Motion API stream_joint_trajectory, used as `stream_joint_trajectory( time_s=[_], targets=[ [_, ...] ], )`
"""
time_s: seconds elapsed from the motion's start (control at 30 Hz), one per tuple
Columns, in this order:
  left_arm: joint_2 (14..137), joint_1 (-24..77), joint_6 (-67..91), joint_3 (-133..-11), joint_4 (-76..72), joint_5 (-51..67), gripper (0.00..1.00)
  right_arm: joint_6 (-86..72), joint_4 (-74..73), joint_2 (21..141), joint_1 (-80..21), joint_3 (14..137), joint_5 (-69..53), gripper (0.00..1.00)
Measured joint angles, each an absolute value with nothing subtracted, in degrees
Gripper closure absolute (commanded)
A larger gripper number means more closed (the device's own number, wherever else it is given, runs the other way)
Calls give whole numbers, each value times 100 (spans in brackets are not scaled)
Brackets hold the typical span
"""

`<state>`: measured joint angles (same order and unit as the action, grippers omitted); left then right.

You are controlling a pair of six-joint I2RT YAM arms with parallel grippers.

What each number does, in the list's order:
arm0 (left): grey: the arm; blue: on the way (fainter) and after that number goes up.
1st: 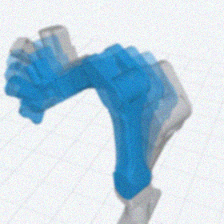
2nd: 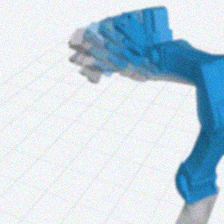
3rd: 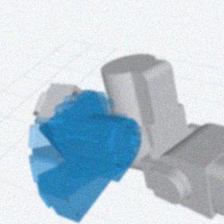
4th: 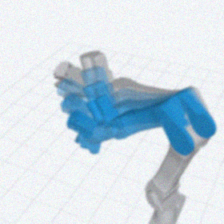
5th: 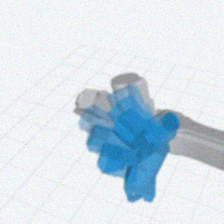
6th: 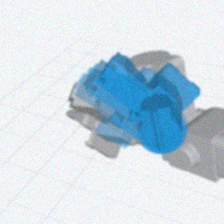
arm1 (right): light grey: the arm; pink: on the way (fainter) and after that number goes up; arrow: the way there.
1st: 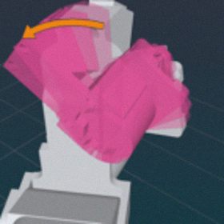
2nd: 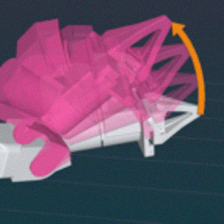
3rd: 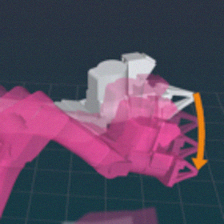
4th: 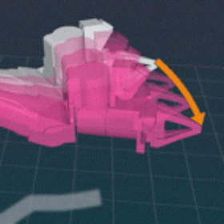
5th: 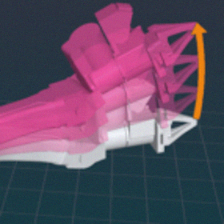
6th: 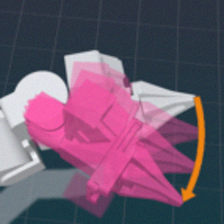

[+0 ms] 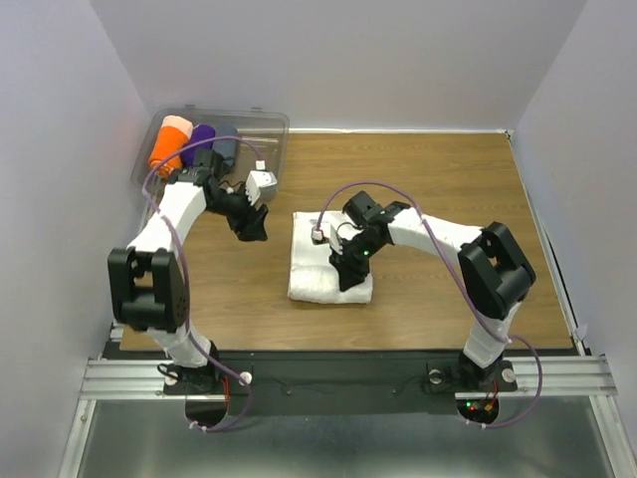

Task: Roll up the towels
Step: Roll the towel

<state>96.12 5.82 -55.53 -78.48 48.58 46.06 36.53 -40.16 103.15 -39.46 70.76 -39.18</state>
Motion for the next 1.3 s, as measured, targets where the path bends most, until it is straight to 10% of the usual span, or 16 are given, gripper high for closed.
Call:
stream_joint_trajectory(
  time_s=[0.1, 0.53, 1.2, 1.3],
  targets=[
    [8641, 567, -5465, -7037, 4316, 4466, 1, 3638, -4416, 10713, -3763, 7461, -4342, 91],
    [5666, 3404, -5754, -3835, 2438, 2416, 1, 3448, -6361, 12693, -3393, 9148, -5843, 85],
    [7570, 5640, -5577, -3872, 585, 362, 2, 3312, -7481, 13721, -3151, 9924, -6530, 71],
    [7721, 5640, -5531, -3872, 539, 259, 20, 3308, -7481, 13721, -3142, 9924, -6528, 61]
  ],
)
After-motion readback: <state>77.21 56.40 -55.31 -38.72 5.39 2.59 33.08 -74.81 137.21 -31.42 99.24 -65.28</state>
